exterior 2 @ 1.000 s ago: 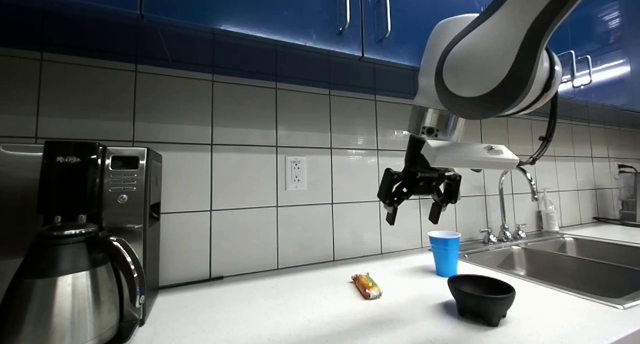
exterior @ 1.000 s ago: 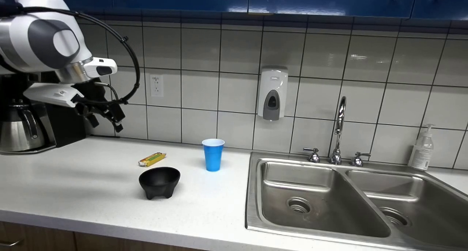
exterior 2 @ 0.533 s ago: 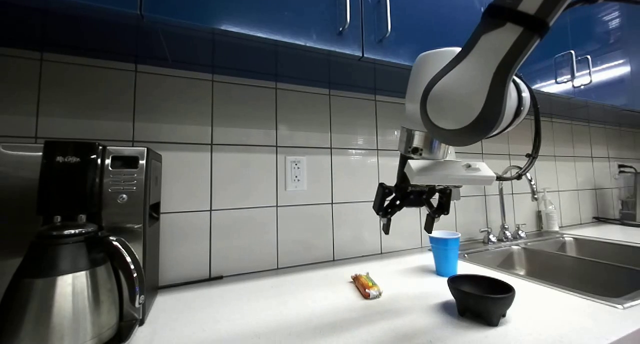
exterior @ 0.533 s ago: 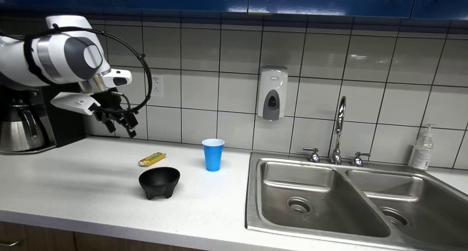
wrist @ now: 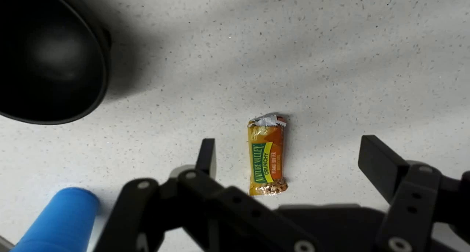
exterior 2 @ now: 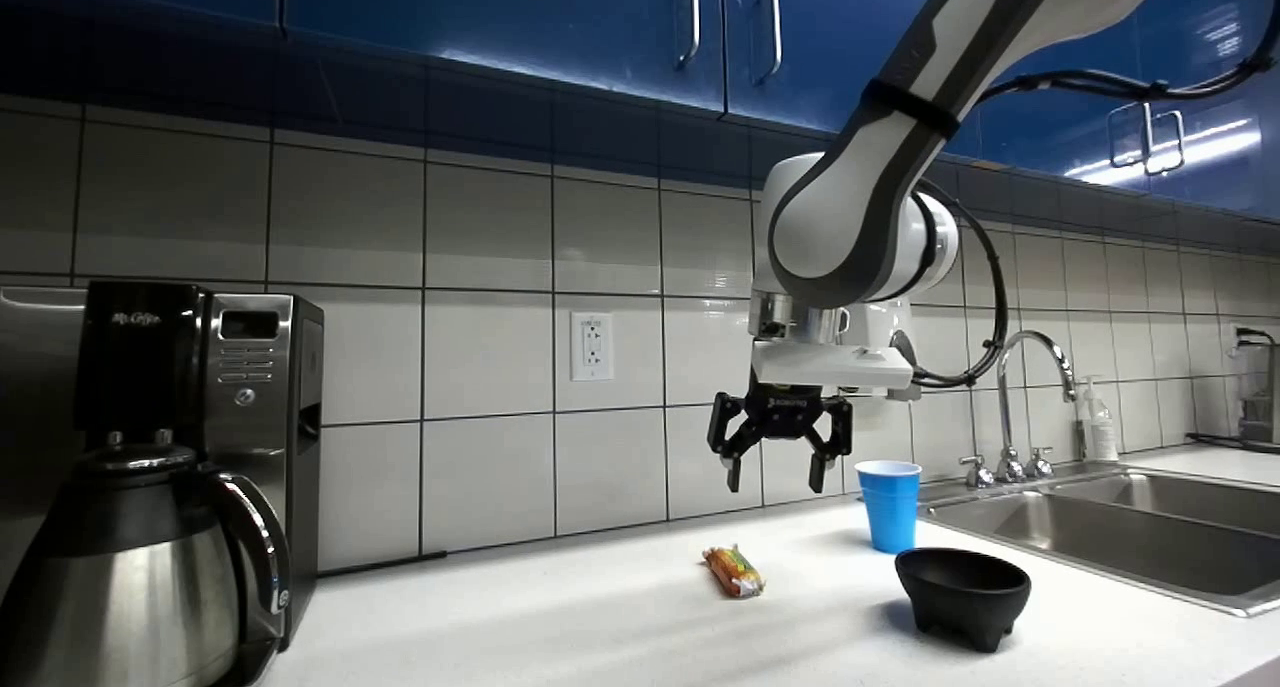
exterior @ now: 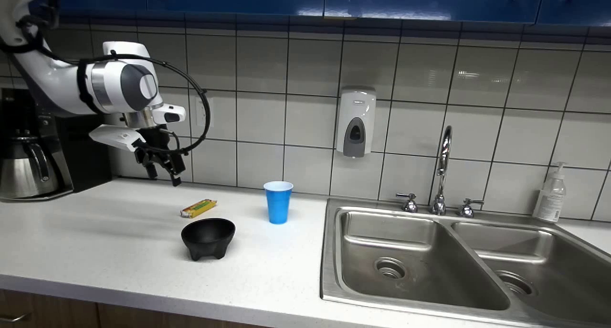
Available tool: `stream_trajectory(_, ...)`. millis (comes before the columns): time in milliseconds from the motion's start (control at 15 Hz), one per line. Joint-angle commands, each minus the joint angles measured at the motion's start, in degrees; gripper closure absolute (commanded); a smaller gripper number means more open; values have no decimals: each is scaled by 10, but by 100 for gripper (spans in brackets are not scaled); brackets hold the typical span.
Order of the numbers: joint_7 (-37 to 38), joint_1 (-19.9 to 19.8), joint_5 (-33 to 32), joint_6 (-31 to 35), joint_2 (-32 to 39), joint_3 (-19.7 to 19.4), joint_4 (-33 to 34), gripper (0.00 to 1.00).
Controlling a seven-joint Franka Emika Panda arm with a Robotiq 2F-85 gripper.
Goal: Put the snack bar in the bowl
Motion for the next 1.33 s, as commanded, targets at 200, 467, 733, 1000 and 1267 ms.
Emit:
stream_trajectory(200, 20, 72, -6, -64, 95, -67, 108, 0)
stream_trajectory(467, 18, 99, 0, -71, 139, -100, 150, 0)
stream_trajectory(733, 24, 118, -2, -65, 172, -131, 183, 0)
stream_trajectory(1000, 32, 133, -3, -65, 208, -157, 217, 0)
stream_trajectory(1267, 24, 141, 9, -72, 239, -168, 247, 0)
